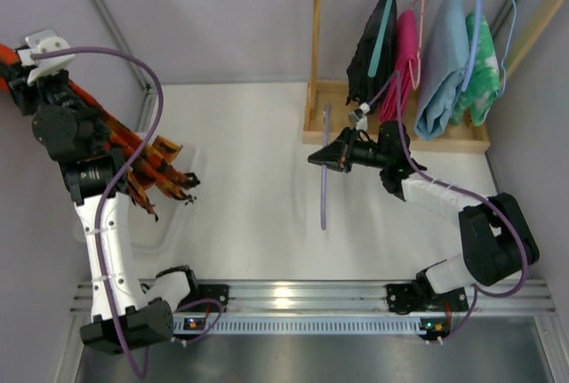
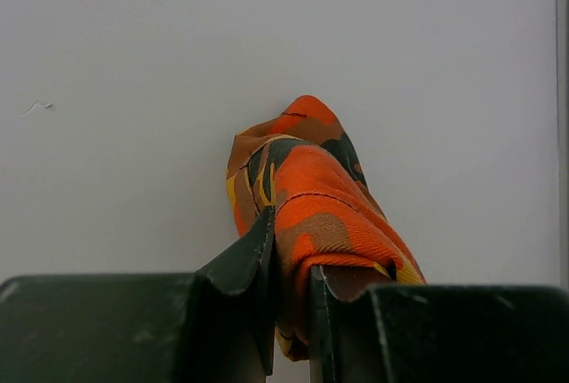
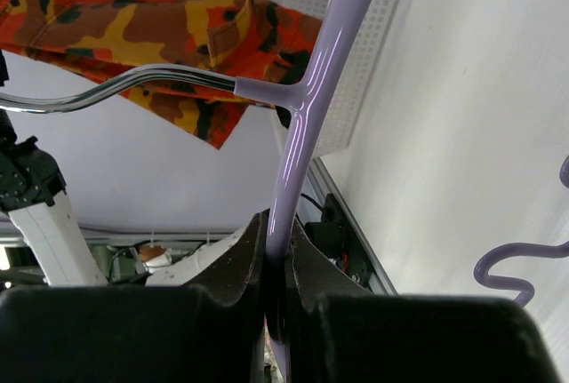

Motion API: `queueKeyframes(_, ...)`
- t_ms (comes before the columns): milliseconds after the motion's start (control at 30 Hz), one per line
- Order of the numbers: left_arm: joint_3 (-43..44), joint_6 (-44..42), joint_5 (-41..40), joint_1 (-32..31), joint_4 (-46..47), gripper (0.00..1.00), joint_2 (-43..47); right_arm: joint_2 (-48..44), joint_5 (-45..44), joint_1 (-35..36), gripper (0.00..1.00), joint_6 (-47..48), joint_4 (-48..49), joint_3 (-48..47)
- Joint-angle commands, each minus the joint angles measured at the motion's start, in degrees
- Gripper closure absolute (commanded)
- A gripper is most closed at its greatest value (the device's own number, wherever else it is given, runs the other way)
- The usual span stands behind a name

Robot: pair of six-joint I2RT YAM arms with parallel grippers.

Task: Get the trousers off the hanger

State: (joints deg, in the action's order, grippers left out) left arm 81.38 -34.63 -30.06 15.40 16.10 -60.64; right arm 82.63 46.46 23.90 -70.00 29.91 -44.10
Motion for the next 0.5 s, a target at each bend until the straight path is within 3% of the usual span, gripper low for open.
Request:
queueKeyframes(0, -2.80, -4.12, 0.45, 0.60, 9.57, 1.00, 3.95, 0.34, 0.56, 0.88, 1.00, 1.62, 2.78, -4.33)
queueKeyframes(300, -16.86, -8.52, -0.26, 0.60, 9.74, 1.00, 9.83, 1.48, 0.56, 0.88, 1.00, 1.44, 2.78, -5.65)
queueKeyframes(467, -27.14, -5.37, 3.77, 0.60, 9.30, 1.00, 12.92, 1.57, 1.00, 0.97, 1.00, 1.97, 2.44, -6.09)
